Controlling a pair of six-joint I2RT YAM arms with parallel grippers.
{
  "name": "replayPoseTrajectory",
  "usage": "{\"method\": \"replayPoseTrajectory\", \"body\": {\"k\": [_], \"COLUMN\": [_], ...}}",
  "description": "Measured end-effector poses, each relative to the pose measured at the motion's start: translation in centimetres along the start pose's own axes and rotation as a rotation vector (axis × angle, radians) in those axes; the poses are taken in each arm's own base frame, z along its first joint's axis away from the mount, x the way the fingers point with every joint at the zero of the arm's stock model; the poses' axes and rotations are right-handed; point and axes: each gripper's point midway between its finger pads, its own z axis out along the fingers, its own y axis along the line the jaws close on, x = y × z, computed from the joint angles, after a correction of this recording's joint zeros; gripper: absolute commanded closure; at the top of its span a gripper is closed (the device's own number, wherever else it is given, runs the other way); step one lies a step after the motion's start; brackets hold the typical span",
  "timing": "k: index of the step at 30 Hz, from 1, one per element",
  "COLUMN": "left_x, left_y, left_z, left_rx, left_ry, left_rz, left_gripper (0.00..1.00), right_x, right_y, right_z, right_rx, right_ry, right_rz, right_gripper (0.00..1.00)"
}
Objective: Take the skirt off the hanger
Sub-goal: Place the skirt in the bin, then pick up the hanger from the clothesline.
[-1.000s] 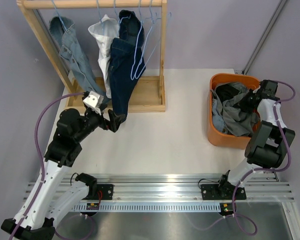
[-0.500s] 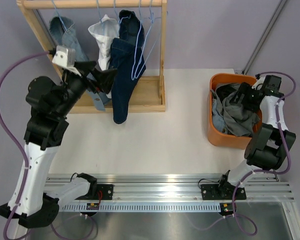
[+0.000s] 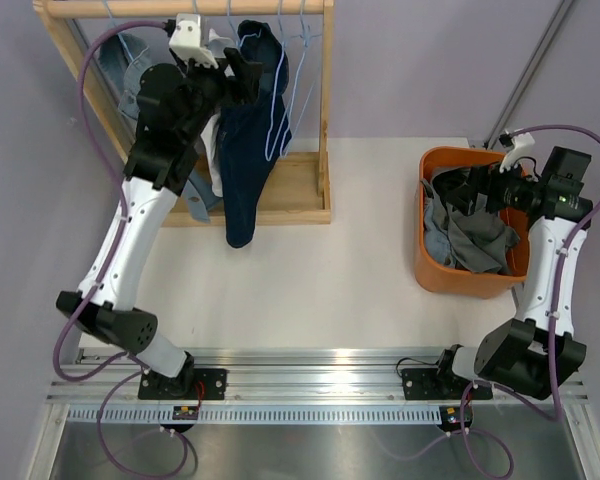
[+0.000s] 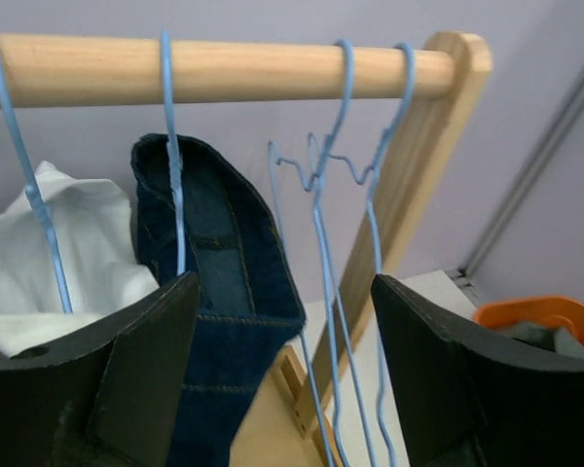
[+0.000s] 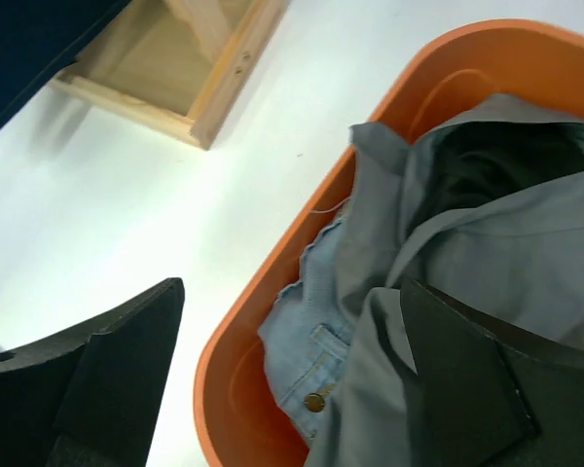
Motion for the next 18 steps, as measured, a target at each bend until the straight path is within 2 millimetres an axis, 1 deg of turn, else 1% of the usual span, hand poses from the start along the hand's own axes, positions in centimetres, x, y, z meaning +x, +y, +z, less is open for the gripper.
{"method": "replayPoseTrajectory", "body": {"k": [2,4,7,10,16,18], "left_x": [0.1,0.2,0.5,1.3,2.0,2.2], "left_y": [0.9,1.6,2.7,3.7,5.2,5.6], "left_z": [1.9,3.4,5.0,5.7,6.1,6.2], "left_rx": [-0.033,-0.060,-0.098,-0.133,-0.187,-0.200], "left_ry": [-0.017,-0.033,-0.046,-0.034,-0.019,-0.014], "left_rz": [0.025,0.046,0.076,0.102,0.160,0.175], "left_gripper": [0.30,0.34,0.36,0.38,0.42,0.47], "right_x": [0.6,1.4,2.5,2.6,2.0,2.1], "right_y": [1.1,1.7,2.7,3.5,4.6,4.7], "right_z": [0.1,0.3,0.3,-0.1,-0.6,-0.6], "right_rx": [-0.054,-0.086,-0.121,-0.136,-0.149,-0.154], "right_ry": [-0.003,0.002,0.005,-0.010,-0.056,-0.060], "right_rz": [0.008,0.023,0.044,0.043,0.028,0.035], "right_gripper": [0.01,0.01,0.01,0.00,0.01,0.01]}}
